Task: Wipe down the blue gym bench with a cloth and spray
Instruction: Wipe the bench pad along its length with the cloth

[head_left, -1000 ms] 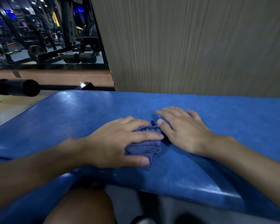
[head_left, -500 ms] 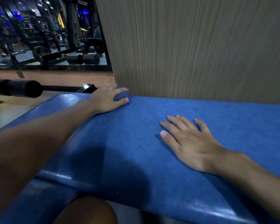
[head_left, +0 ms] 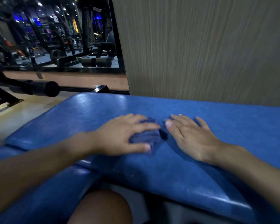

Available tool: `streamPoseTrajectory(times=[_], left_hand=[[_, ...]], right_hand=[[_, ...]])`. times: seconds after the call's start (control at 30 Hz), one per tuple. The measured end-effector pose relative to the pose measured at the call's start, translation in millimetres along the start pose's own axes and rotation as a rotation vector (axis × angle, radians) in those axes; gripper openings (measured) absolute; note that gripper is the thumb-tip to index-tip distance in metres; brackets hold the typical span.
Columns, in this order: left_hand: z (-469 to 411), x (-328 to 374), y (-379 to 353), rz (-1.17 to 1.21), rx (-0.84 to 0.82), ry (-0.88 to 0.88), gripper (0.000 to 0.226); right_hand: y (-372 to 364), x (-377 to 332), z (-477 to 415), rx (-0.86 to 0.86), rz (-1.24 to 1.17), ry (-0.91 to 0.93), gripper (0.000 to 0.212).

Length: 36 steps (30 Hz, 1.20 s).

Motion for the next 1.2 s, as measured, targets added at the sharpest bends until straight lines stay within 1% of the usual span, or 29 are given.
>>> streamPoseTrajectory(times=[0.07, 0.17, 0.27, 0.33, 0.4, 0.47, 0.53, 0.6, 0.7, 0.77, 0.8, 0.87, 0.97, 1.03, 1.1, 1.2], left_hand=[[-21.5, -51.4, -1.3, 0.022, 0.017, 0.111, 0.066], [-46.0, -136.7, 3.5, 0.079, 0.058, 0.301, 0.065], [-66.0, -199.7, 10.7, 0.072, 0.094, 0.404, 0.050], [-68.9, -223.6, 11.7, 0.050, 0.102, 0.500, 0.047], [-68.5, -221.1, 11.4, 0.010, 0.100, 0.557, 0.051], [-60.3, -189.3, 9.2, -0.014, 0.087, 0.523, 0.053], [-42.1, -140.9, 5.6, 0.001, 0.067, 0.425, 0.057], [-15.6, -85.3, 3.9, -0.017, 0.057, 0.288, 0.062], [28.0, -7.4, -0.4, -0.043, 0.043, 0.089, 0.057], [48.0, 17.0, 1.8, -0.040, 0.058, 0.019, 0.055], [51.5, 20.3, 2.0, -0.035, 0.042, 0.011, 0.056], [46.8, 12.5, 0.7, -0.019, -0.021, 0.034, 0.060], [22.2, -25.3, 0.4, 0.003, -0.039, 0.098, 0.063], [2.3, -66.0, 0.2, 0.038, -0.023, 0.155, 0.066], [-15.5, -117.4, 1.2, 0.068, -0.006, 0.252, 0.070], [-34.7, -196.4, 7.9, 0.008, 0.018, 0.431, 0.065]], right_hand=[[-8.5, -2.8, -0.3, -0.030, 0.052, 0.013, 0.081], [-11.1, 0.3, -1.6, -0.022, 0.078, 0.013, 0.082], [-11.0, 2.4, -1.4, -0.004, 0.083, 0.010, 0.082], [-12.4, 2.0, -3.0, -0.005, 0.087, 0.011, 0.084], [-12.4, 2.8, -4.4, -0.013, 0.089, 0.000, 0.086], [-13.0, 3.4, -5.0, -0.016, 0.086, -0.010, 0.086], [-12.8, 4.1, -5.3, -0.016, 0.080, -0.014, 0.083], [-12.7, 3.4, -5.8, -0.020, 0.075, -0.018, 0.078], [-12.9, 4.4, -6.1, -0.037, 0.057, -0.031, 0.073], [-11.9, 3.9, -4.4, -0.055, 0.050, -0.036, 0.071], [-11.4, 2.5, -3.4, -0.061, 0.056, -0.036, 0.070], [-7.4, -2.5, -3.6, -0.040, 0.068, -0.025, 0.074], [1.9, -19.7, -9.4, 0.035, 0.063, 0.031, 0.077], [-3.1, -31.7, -16.4, 0.010, 0.055, 0.052, 0.078], [-12.9, -37.0, -22.4, -0.023, 0.085, 0.062, 0.079], [-18.2, -33.2, -26.0, -0.017, 0.105, 0.070, 0.084]])
Point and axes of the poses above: each hand's wrist, its own z-axis away from the middle knuckle, its own y-axis out of the back of the hand, x = y × z, the point moved 8 cm from there along -z, towards the middle knuckle, and after that the axes turned 8 degrees about -x, right-handed, at the moved point
